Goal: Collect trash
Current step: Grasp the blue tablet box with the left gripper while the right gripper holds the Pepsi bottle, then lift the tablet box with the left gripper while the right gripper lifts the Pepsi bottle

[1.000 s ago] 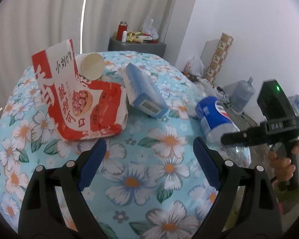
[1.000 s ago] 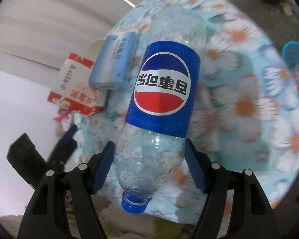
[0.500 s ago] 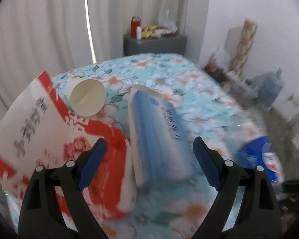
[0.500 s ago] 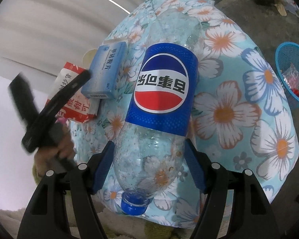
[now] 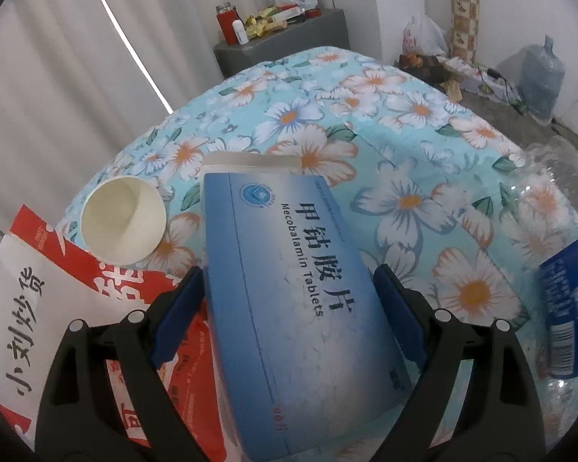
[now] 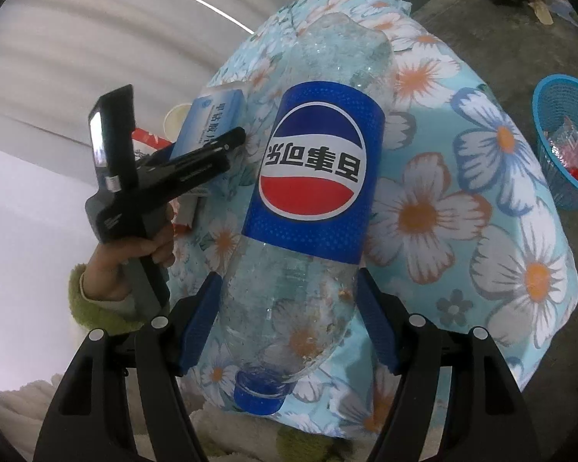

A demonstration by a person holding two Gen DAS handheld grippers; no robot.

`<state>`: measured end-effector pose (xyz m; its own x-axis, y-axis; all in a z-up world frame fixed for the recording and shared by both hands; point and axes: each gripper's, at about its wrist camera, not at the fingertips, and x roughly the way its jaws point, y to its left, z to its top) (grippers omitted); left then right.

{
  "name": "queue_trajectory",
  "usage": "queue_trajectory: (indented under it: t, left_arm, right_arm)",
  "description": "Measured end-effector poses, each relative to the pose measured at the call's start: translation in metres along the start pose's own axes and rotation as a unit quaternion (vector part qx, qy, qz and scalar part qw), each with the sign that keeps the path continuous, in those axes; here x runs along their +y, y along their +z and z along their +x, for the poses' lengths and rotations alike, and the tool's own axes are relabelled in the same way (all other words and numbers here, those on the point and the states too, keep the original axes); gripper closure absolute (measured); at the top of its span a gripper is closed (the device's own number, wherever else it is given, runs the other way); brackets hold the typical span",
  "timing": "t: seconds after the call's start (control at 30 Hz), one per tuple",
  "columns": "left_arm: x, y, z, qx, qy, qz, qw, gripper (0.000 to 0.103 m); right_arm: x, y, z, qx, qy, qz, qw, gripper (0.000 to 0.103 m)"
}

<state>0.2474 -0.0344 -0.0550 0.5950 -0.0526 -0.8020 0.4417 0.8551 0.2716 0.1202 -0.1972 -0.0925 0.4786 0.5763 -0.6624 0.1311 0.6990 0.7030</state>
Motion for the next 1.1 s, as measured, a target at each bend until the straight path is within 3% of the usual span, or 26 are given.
queue_trajectory:
  t: [0.4,0.8,1.1]
  left_arm:
    - [-0.023,-0.001,-0.007,0.028,-0.027,0.029,0.9988,0.021]
    - [-0.076,-0.062,-0.055,0.027,-0.081,0.065,0.9942,0.021]
    - [-0.067,-0.109,-0.08,0.051,-0.136,-0.005,0.9894,0.021]
  right_arm:
    - [-0.027,-0.007,-0.022,-0.021,0.026,0.02,0.999,0.035]
    - [-0.051,-0.009,-0.037,-0.034,0.039,0.034,0.998,0.035]
    - [-0.054,-0.008,-0.039,-0.033,0.033,0.033,0.998,0.036]
